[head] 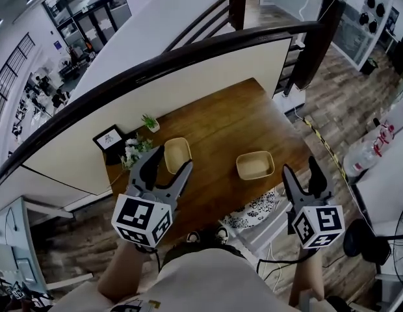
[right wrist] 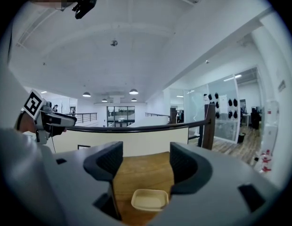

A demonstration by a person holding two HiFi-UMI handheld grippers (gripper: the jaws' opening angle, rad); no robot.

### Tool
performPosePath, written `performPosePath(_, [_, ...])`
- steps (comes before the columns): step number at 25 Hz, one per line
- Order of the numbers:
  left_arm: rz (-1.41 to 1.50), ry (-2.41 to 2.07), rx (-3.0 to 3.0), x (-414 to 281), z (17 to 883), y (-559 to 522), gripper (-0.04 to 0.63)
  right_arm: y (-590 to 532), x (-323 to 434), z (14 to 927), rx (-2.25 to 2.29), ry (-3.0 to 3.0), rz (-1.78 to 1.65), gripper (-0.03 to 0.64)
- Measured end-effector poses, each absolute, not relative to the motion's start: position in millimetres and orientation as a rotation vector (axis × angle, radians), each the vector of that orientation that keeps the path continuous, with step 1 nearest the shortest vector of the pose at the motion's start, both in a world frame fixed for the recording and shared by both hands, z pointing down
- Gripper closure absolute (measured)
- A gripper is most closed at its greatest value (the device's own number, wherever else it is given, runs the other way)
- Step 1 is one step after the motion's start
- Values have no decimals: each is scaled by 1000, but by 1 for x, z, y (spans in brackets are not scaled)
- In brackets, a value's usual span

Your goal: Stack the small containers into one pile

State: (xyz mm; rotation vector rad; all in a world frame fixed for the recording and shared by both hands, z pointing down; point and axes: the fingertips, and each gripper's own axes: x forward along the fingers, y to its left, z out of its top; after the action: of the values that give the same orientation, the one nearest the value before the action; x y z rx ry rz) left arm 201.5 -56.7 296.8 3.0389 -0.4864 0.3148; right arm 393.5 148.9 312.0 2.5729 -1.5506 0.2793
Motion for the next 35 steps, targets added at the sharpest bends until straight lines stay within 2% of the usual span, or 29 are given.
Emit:
performPosePath(7, [330,-358,2811,230,345,-64,308,138,405,341,2605,-1577,384,299])
performPosePath(14, [473,-331,2785,270,395,-66,308,129,438,387,2592,-1489,524,299])
performPosePath(27, [824,-202,2669,348,542,-37,305,117,479,514,2460,-1381,839,311])
performPosePath(35, [938,-149,2493,380,622,-12,305,119,496,615,2391,-1301,1084,318])
